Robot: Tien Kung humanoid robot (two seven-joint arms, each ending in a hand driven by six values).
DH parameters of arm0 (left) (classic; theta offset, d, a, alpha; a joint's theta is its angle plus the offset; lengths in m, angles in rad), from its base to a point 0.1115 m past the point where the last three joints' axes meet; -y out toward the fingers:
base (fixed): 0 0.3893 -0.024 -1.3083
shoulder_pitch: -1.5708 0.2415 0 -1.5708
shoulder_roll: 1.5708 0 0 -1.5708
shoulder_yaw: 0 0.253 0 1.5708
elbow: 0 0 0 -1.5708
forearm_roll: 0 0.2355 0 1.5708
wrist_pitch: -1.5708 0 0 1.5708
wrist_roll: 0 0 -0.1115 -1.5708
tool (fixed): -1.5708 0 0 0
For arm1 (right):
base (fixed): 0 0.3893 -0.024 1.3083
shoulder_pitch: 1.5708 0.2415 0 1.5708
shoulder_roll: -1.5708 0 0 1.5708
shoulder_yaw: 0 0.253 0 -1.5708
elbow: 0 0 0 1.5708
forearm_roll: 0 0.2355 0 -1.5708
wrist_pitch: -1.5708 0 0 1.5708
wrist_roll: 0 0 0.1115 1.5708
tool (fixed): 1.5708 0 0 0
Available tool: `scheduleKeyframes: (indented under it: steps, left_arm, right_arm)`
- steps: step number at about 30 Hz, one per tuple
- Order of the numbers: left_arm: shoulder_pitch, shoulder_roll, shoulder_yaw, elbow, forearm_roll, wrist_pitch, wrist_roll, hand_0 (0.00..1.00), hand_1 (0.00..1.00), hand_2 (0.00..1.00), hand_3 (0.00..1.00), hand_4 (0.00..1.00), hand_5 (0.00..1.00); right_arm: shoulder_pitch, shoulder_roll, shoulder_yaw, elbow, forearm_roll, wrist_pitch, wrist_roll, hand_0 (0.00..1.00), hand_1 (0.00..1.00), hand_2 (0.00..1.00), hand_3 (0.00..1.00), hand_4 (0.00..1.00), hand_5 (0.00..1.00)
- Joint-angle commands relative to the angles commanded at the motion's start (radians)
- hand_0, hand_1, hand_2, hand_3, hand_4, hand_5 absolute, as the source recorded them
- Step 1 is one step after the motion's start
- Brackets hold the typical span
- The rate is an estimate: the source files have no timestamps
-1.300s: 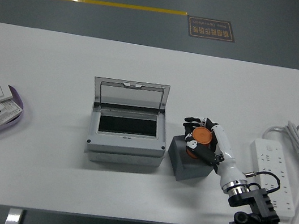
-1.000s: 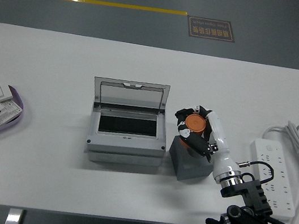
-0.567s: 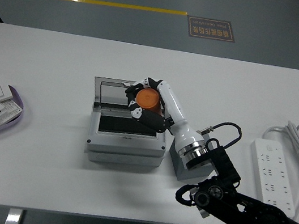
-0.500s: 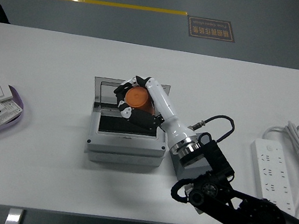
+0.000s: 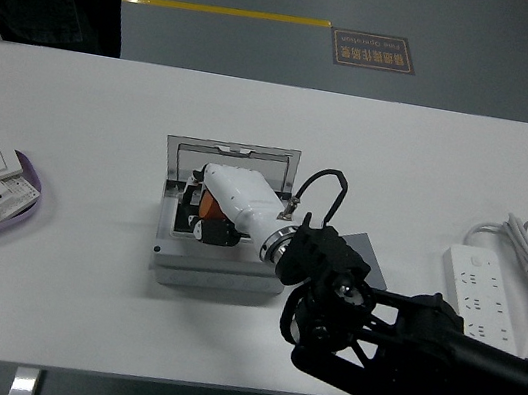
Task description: Pick up the cylinder from the cube,place it in the box,flap close box
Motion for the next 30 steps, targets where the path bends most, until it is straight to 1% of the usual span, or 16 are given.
scheduleKeyframes:
  steps: [1,3,4,9,10,15,16,21,22,27,28,30]
  left_arm:
    - [-0.001,0.0,0.0,0.0,0.0,0.0,0.0,0.594,0.619,0.603,0.617,0.679,0.223]
    - [-0.001,0.0,0.002,0.0,-0.001,-0.001,0.0,0.594,0.619,0.603,0.617,0.679,0.223]
    - [-0.001,0.0,0.002,0.0,-0.001,-0.001,0.001,0.594,0.62,0.603,0.618,0.679,0.224]
    - [-0.001,-0.001,0.006,0.0,-0.006,-0.002,0.003,0.594,0.62,0.603,0.618,0.679,0.224]
    - [-0.001,-0.001,0.007,0.001,-0.009,-0.003,0.006,0.594,0.62,0.602,0.618,0.679,0.224]
    - [-0.002,0.001,0.008,0.001,-0.011,-0.009,0.019,0.594,0.62,0.602,0.618,0.679,0.224]
    - [-0.002,0.002,0.008,0.0,-0.01,-0.01,0.021,0.594,0.62,0.603,0.618,0.679,0.224]
    - [-0.004,0.002,0.007,0.0,-0.008,-0.013,0.024,0.594,0.62,0.603,0.618,0.679,0.224]
    - [-0.004,0.001,0.007,0.0,-0.008,-0.013,0.024,0.596,0.62,0.604,0.619,0.681,0.223]
    - [-0.006,0.001,0.005,-0.001,-0.003,-0.015,0.026,0.596,0.62,0.604,0.619,0.681,0.223]
    - [-0.006,0.001,0.003,-0.002,-0.001,-0.015,0.026,0.595,0.62,0.605,0.62,0.683,0.225]
    - [-0.007,0.001,0.001,-0.003,0.002,-0.015,0.026,0.595,0.62,0.605,0.62,0.683,0.225]
  right_arm:
    - [0.002,0.002,-0.006,-0.007,-0.009,-0.001,-0.017,0.412,0.474,0.557,0.579,0.051,0.002]
    - [0.004,0.005,-0.014,-0.016,-0.019,-0.005,-0.017,0.412,0.474,0.557,0.579,0.051,0.002]
    - [0.004,0.006,-0.018,-0.02,-0.024,-0.008,-0.017,0.679,0.629,0.66,0.677,0.18,0.154]
    - [0.009,0.012,-0.031,-0.032,-0.039,-0.018,-0.017,0.679,0.629,0.66,0.677,0.18,0.154]
    - [0.011,0.013,-0.035,-0.033,-0.04,-0.016,-0.017,0.691,0.636,0.671,0.691,0.279,0.187]
    - [0.017,0.017,-0.052,-0.04,-0.041,-0.004,-0.017,0.691,0.636,0.671,0.691,0.279,0.187]
    - [0.019,0.018,-0.056,-0.041,-0.042,-0.003,-0.017,0.709,0.648,0.68,0.693,0.486,0.301]
    - [0.022,0.022,-0.072,-0.05,-0.046,0.003,-0.017,0.709,0.648,0.68,0.693,0.486,0.301]
    - [0.022,0.022,-0.074,-0.051,-0.047,0.003,-0.017,0.749,0.661,0.702,0.705,0.569,0.333]
    - [0.021,0.022,-0.079,-0.056,-0.055,0.003,-0.017,0.749,0.661,0.702,0.705,0.569,0.333]
    - [0.021,0.022,-0.078,-0.056,-0.057,0.001,-0.017,0.745,0.66,0.702,0.737,0.724,0.383]
    - [0.019,0.021,-0.074,-0.054,-0.061,-0.007,-0.017,0.745,0.66,0.702,0.737,0.724,0.383]
